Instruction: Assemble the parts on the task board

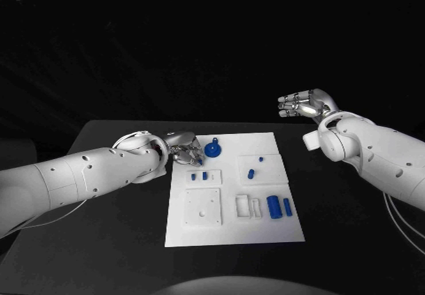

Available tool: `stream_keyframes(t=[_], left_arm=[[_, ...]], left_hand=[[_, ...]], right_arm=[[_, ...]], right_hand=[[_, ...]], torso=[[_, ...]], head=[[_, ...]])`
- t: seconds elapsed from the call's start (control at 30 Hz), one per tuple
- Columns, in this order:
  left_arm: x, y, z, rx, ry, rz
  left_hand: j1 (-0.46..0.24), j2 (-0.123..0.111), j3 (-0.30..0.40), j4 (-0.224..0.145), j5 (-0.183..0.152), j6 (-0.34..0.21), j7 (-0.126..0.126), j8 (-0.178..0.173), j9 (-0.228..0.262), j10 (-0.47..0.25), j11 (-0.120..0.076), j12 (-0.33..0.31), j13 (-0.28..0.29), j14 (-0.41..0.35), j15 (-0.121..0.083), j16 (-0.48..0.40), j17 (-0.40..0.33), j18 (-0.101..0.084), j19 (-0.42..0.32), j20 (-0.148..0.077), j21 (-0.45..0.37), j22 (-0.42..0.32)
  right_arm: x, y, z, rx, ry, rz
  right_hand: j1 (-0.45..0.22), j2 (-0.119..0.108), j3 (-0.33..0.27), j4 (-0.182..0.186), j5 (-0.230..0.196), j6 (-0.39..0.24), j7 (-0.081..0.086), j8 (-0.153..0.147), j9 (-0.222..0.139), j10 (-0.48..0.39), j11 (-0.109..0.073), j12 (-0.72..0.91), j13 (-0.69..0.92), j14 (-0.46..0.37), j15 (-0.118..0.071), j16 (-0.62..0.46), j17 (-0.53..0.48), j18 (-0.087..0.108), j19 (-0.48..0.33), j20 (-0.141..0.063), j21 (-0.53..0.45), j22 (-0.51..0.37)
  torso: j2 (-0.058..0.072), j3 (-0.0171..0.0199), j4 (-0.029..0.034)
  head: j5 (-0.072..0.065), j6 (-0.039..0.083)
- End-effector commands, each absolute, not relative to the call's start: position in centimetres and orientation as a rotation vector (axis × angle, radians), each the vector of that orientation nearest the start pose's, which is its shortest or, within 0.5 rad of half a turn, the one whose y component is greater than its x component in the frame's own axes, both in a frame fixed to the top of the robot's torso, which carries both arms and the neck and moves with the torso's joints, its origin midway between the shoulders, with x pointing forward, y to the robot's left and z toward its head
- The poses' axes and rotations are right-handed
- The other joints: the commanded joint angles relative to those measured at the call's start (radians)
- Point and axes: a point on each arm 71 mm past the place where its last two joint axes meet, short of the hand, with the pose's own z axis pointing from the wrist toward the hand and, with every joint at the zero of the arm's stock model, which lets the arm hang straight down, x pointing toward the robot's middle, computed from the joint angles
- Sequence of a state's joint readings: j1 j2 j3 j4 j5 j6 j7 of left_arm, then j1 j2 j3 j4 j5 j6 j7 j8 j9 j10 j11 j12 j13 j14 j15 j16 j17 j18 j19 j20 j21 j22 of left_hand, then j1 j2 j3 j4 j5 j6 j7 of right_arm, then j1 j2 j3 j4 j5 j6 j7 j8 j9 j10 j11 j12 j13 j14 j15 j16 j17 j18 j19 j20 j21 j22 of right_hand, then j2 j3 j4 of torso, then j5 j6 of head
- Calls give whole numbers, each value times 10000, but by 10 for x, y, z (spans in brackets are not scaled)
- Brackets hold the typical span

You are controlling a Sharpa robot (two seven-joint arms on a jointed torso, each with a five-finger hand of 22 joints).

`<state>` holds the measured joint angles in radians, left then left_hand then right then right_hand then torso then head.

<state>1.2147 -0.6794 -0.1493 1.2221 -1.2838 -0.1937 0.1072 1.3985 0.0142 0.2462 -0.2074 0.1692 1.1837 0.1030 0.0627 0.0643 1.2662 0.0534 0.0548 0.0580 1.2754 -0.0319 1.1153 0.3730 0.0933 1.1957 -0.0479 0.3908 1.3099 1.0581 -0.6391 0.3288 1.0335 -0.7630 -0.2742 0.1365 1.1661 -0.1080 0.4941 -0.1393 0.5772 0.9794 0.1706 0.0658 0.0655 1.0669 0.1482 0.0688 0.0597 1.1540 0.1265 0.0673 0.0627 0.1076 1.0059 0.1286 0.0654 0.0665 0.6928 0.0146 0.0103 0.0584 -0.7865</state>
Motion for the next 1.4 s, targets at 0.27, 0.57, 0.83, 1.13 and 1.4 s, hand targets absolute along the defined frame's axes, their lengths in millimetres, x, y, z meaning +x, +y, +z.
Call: stream_keyframes(t=[0.27, 0.57, 0.83, 1.13, 1.4], left_arm=[[519, 196, -238, 1777, 18675, -7428], [520, 196, -241, 1731, 18708, -7363], [519, 194, -244, 1763, 18805, -7416], [517, 193, -245, 1822, 18900, -7496], [517, 192, -246, 1857, 18958, -7505]], left_hand=[[87, -30, 69, 24, -35, -82, 5, 1, 13, -54, 26, 38, 12, 6, 32, -7, -10, 139, -91, 1, 46, 191], [87, -31, 70, 25, -39, -89, 8, 0, 12, -71, 31, 37, 11, -4, 35, -11, -11, 140, -98, 3, 47, 191], [87, -31, 70, 25, -39, -89, 8, 0, 12, -71, 31, 37, 11, -4, 35, -11, -11, 140, -98, 3, 47, 191], [99, -25, 76, 26, -51, -93, 9, 2, 14, -72, 32, 40, 12, -8, 37, -4, -13, 147, -106, 8, 61, 191], [109, -19, 60, 25, -69, -76, 6, 3, 15, -48, 24, 41, 13, -14, 35, -5, -18, 145, -116, 7, 69, 190]], right_arm=[[575, -265, -178, 7327, 14516, 10334], [575, -265, -178, 7330, 14519, 10327], [575, -265, -179, 7336, 14535, 10326], [574, -265, -183, 7374, 14644, 10331], [574, -265, -184, 7388, 14683, 10333]], right_hand=[[-87, -1, 3, -22, 65, -44, -28, -33, -9, -42, -9, -25, -13, -50, 11, -61, -12, -108, -36, 24, 21, -16], [-87, -1, 3, -22, 65, -44, -28, -33, -9, -42, -9, -25, -13, -50, 11, -61, -12, -108, -36, 24, 21, -16], [-102, 18, 1, -29, 70, -36, -32, -31, -8, -44, -9, -25, -13, -54, 12, -61, -12, -108, -37, 25, 23, -15], [-102, 18, 1, -29, 70, -36, -32, -31, -8, -44, -9, -25, -13, -54, 12, -61, -12, -108, -37, 25, 23, -15], [-107, 21, -11, -25, 71, -43, -30, -33, -9, -49, -7, -26, -13, -62, 15, -61, -12, -108, -44, 27, 22, -16]], torso=[[1, -1, -3], [1, 1, -2], [1, 1, -4], [2, 0, 3], [1, -2, 1]], head=[[7, 2], [4, -7], [-4, -23], [2, -31], [7, -41]])
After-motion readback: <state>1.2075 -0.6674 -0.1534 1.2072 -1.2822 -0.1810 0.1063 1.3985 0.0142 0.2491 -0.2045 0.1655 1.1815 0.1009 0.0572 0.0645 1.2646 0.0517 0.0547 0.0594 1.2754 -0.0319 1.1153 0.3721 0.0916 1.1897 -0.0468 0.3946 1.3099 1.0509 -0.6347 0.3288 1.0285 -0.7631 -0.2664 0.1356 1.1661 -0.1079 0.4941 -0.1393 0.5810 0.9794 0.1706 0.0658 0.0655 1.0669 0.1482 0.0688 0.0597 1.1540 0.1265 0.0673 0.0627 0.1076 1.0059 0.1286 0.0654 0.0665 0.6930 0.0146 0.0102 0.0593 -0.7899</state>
